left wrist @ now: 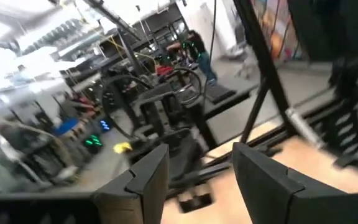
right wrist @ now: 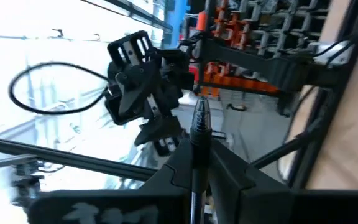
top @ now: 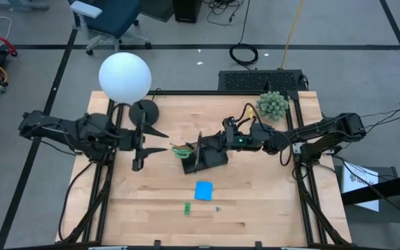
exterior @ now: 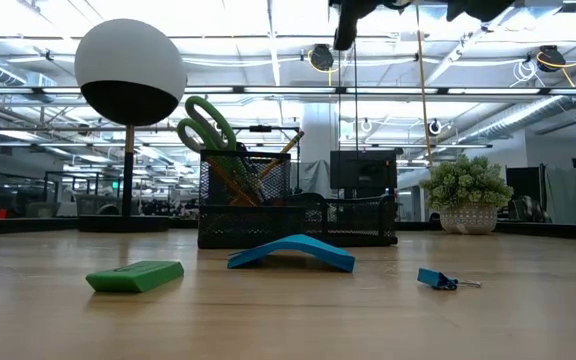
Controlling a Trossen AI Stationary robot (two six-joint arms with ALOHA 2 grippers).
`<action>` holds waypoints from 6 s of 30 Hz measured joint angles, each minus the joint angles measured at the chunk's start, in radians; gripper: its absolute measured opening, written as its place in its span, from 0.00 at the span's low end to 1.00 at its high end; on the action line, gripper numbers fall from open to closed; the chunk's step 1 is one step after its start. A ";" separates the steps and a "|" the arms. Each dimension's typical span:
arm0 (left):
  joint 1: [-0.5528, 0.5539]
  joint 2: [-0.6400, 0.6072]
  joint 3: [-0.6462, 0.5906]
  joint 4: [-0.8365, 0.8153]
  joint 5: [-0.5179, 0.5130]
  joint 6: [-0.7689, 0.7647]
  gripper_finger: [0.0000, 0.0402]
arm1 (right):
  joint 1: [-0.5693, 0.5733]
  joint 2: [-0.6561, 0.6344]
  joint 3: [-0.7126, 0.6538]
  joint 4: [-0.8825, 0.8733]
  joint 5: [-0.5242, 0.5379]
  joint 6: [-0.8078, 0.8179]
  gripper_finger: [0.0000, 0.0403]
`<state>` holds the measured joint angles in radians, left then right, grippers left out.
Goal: Pick and place office supplies into organizer
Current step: Put the black pen into the black desk organizer
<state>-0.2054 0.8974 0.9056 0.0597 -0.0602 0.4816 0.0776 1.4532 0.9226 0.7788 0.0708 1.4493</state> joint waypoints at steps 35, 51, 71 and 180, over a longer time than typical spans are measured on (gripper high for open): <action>-0.137 0.259 0.132 0.057 -0.212 0.989 0.46 | 0.016 0.006 0.103 -0.003 0.006 0.024 0.04; -0.115 0.349 0.132 0.205 -0.137 1.005 0.46 | 0.016 0.006 0.103 -0.004 0.006 0.024 0.04; -0.077 0.427 0.131 0.311 -0.061 0.983 0.46 | 0.016 0.006 0.103 -0.005 0.010 0.017 0.04; -0.104 0.345 0.209 0.067 -0.502 -0.450 0.09 | -0.043 -0.163 0.101 0.030 0.031 -0.550 0.38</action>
<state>-0.3090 1.2423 1.1143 0.1271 -0.5624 0.0314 0.0345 1.2907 1.0241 0.8089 0.1017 0.8991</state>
